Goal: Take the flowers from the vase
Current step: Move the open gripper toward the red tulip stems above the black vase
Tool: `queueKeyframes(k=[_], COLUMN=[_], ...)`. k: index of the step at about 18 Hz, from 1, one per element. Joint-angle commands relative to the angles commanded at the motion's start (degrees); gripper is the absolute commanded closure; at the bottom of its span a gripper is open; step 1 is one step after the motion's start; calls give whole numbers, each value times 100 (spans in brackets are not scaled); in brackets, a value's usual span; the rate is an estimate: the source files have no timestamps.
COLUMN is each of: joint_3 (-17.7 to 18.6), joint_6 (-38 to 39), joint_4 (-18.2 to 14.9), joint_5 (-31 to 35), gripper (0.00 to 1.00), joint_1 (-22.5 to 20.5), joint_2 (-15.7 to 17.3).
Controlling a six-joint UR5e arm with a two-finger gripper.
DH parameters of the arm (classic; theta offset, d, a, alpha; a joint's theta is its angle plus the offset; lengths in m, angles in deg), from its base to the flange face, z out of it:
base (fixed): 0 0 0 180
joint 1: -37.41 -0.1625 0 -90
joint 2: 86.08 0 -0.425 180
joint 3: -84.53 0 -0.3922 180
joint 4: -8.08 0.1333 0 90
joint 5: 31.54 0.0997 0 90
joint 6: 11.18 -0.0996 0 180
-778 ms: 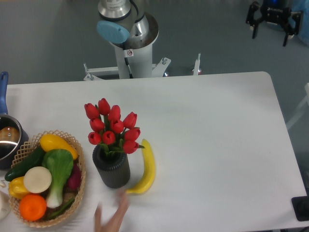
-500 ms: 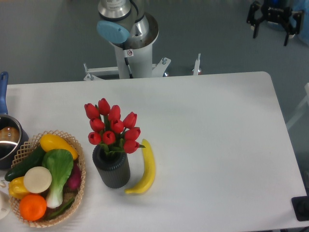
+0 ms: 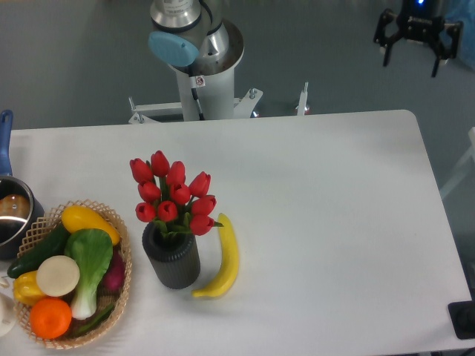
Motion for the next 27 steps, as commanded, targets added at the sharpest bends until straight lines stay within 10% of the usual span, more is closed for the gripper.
queueKeyframes(k=[10, 18, 27], joint_3=[968, 1020, 1258], joint_6=[1335, 1459, 1178], joint_4=[325, 430, 1678], joint_5=[-2876, -2948, -3000], gripper=[0, 0, 0], joint_1=[404, 1431, 2416], joint_2=[220, 9, -720])
